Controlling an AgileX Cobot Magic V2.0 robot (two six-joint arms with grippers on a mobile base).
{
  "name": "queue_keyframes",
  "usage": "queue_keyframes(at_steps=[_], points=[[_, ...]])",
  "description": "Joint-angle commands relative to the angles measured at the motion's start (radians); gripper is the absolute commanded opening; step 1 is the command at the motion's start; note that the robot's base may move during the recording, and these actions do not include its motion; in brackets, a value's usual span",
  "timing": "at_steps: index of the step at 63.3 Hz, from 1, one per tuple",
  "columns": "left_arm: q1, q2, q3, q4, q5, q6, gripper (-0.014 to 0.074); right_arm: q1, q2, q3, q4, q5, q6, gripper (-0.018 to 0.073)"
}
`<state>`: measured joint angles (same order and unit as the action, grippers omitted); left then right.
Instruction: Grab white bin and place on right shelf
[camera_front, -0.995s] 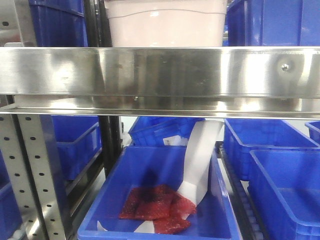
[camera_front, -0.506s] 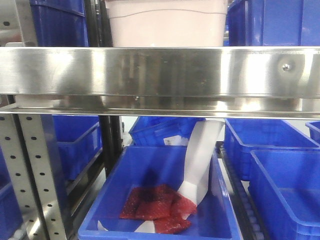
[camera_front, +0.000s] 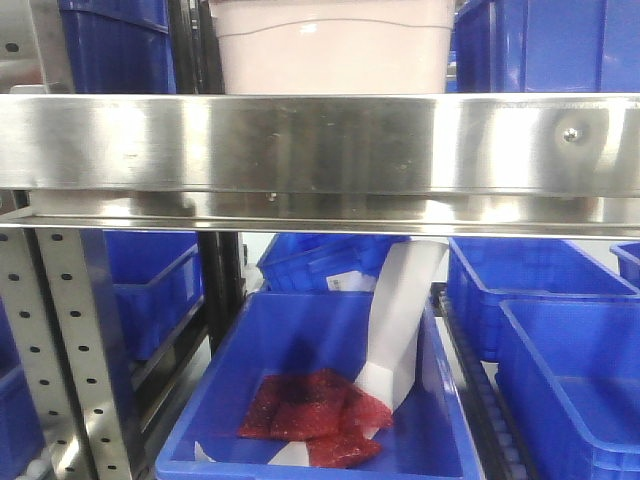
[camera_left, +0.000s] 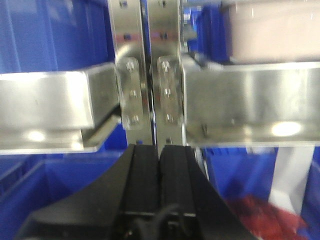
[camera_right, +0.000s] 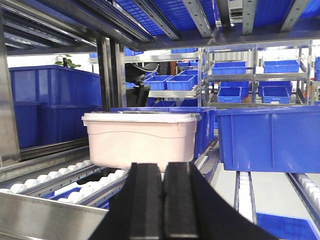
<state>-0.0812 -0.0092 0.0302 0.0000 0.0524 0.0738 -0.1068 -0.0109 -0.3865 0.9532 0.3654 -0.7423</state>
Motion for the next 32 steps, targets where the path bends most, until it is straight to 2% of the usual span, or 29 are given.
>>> queue_keyframes(at_steps=[1, 8, 32], points=[[0.002, -0.012, 0.019, -0.027, -0.04, -0.011, -0.0117, -0.007, 0.017, -0.025, 0.025, -0.06, -0.002, 0.0072], [0.002, -0.012, 0.019, -0.115, -0.03, -0.011, -0.0117, -0.007, 0.017, -0.025, 0.025, -0.06, -0.002, 0.0072], [0.002, -0.012, 0.019, -0.116, -0.035, -0.011, -0.0118, -0.007, 0.017, -0.025, 0.025, -0.06, -0.002, 0.0072]])
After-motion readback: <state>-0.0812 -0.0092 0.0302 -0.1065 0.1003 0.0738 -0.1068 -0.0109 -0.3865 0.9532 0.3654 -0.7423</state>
